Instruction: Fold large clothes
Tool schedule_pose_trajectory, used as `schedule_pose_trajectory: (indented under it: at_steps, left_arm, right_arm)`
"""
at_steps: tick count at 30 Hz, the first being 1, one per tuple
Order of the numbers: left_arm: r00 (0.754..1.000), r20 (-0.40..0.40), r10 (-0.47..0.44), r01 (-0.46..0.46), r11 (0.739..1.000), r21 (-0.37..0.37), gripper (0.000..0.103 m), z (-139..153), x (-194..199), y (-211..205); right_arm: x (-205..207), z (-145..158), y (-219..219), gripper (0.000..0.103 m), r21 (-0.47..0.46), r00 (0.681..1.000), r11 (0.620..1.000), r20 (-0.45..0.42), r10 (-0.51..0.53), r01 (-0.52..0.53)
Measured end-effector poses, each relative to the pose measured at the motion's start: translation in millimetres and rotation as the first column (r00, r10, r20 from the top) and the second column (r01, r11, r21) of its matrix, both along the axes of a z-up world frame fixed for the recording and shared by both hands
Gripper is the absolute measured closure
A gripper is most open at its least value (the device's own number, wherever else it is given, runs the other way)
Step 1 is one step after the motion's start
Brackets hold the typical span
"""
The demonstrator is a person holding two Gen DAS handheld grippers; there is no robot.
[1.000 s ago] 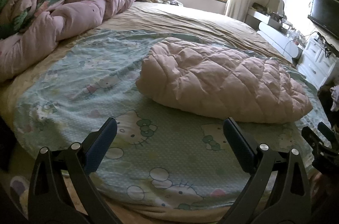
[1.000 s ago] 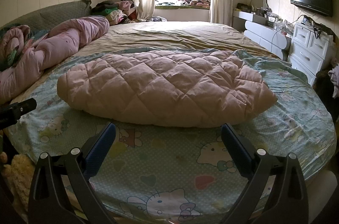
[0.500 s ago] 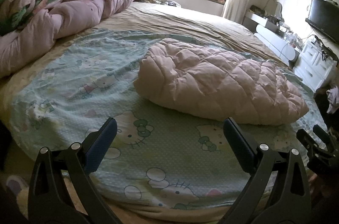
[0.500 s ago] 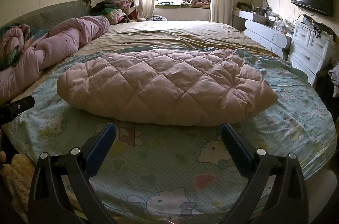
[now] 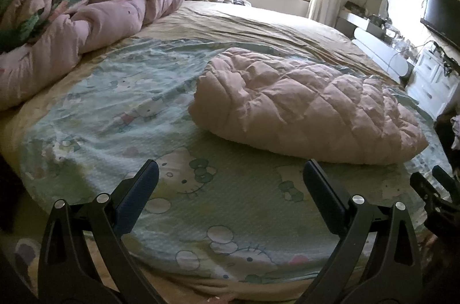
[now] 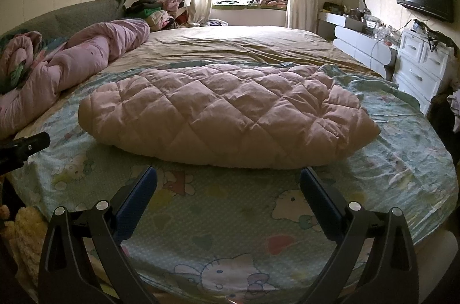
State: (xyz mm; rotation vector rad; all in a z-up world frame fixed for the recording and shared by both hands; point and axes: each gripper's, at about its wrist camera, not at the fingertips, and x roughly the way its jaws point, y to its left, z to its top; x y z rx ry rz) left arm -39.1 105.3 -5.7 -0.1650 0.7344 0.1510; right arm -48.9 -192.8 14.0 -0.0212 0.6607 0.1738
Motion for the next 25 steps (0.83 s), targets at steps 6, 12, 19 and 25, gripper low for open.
schedule_pose_trajectory:
  at_steps: [6,12,19,25]
  left_arm:
    - [1.000,0.009,0.008,-0.009,1.000,0.024,0.009,-0.5,-0.9,-0.9]
    - [1.000,0.025,-0.018,0.018,1.000,0.002,0.009,-1.1,-3.3,1.4]
    - [1.000,0.000,0.013,-0.013,1.000,0.007,0.009,-2.8,-0.3,3.9]
    - [1.000,0.003,0.012,-0.012,1.000,-0.001,0.009,-2.4,-0.5,4.6]
  right_arm:
    - [-0.7,-1.8,3.4,0.004,0.000,1.000,1.000,0.001,0.011,-0.011]
    - [1.5,-2.4,6.7,0.004,0.000,1.000,1.000,-0.003,0.018,-0.018]
    - [3.6,4.2,15.8,0.004,0.004,0.999,0.999,0.016,0.036,-0.036]
    - [4.3,5.5,22.0,0.004,0.003,0.998,0.999,0.014,0.053,-0.053]
